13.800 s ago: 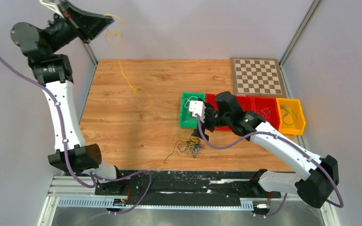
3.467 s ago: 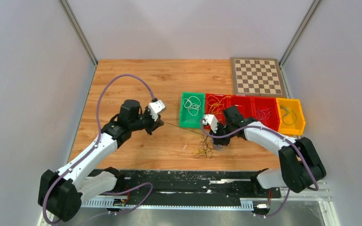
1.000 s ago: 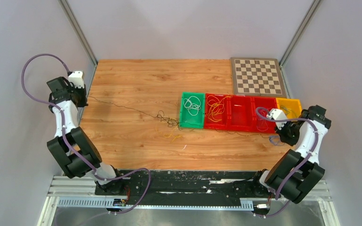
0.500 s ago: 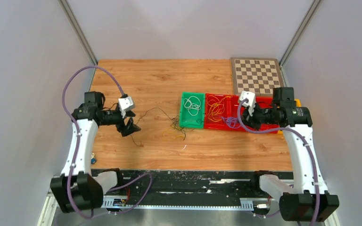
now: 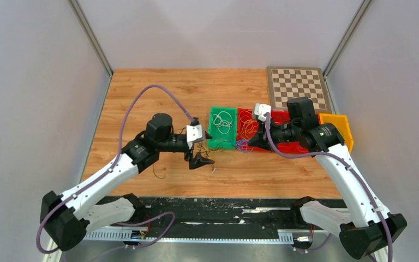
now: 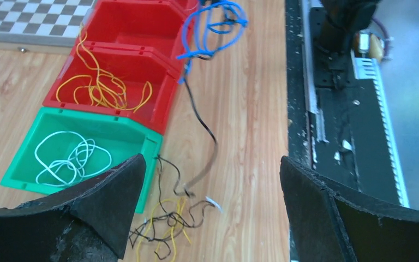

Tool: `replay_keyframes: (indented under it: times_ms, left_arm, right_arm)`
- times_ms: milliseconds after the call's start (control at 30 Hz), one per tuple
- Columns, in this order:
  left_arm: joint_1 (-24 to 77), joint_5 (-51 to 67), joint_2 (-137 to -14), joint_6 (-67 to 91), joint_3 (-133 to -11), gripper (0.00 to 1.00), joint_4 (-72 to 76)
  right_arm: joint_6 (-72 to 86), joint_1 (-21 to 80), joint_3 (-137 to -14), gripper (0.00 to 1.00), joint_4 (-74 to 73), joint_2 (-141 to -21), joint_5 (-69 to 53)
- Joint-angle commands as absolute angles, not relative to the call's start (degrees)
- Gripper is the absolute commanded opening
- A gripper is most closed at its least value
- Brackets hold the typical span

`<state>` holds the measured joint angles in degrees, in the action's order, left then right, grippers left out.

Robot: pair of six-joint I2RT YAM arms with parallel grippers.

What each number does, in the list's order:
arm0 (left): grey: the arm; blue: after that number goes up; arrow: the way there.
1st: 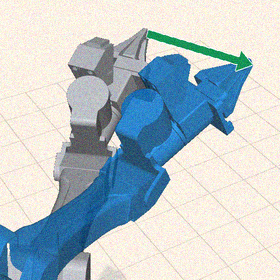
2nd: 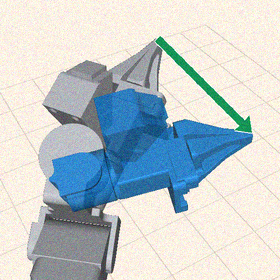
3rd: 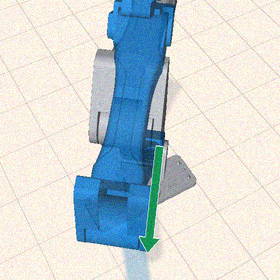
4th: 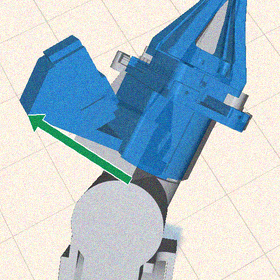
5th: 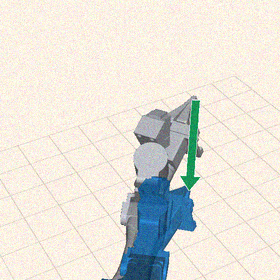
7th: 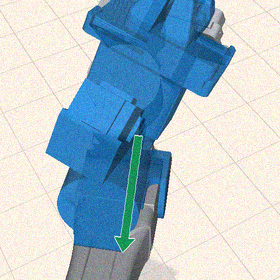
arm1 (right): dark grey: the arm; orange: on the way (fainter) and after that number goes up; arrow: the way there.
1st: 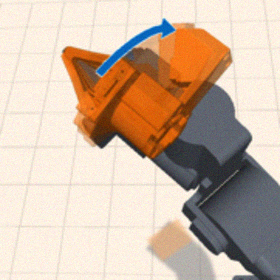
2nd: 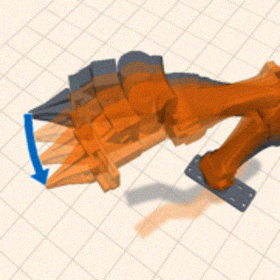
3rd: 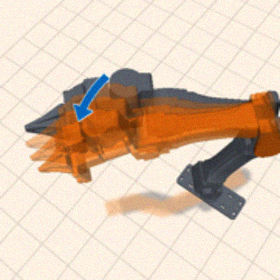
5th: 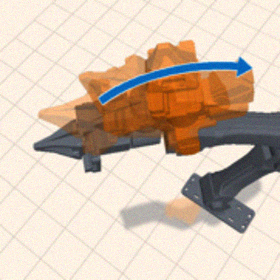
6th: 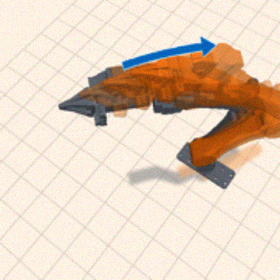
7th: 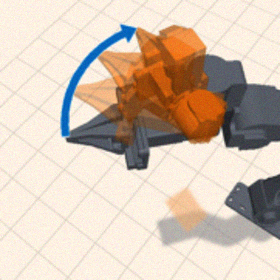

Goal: Untangle the cables

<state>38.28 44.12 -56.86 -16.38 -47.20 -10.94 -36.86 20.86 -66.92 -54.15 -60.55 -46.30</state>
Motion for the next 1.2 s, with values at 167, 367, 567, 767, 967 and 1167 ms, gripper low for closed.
replay_keyframes:
  times_ms: [167, 367, 567, 767, 967, 1167]
  left_arm:
    - [43.0, 36.6, -68.4, -8.2, -51.3, 0.53, 0.7]
    - [33.0, 40.5, -60.4, -8.6, -46.6, 0.00, -11.4]
    - [20.3, 41.1, -47.9, -26.1, -41.4, 0.00, -30.4]
    - [14.4, 41.0, -47.8, -26.3, -42.8, 0.00, -35.3]
    - [14.1, 42.2, -51.6, -20.6, -44.5, 0.00, -32.2]
    - [14.0, 42.1, -54.0, -19.5, -46.6, 0.00, -32.0]
  right_arm:
    - [-31.1, 23.6, -68.5, 0.00, -48.9, -58.5, -42.5]
    - [-35.9, 13.8, -67.8, 0.00, -52.5, -56.3, -37.0]
    - [-48.9, -9.6, -68.6, 0.00, -58.5, -58.6, -41.2]
    - [-51.6, -25.4, -75.5, 0.00, -58.2, -78.0, -31.0]
    - [-47.7, -33.5, -88.0, 0.00, -54.0, -98.3, -18.8]
    - [-45.3, -33.8, -92.4, 0.06, -51.9, -108.6, -10.7]
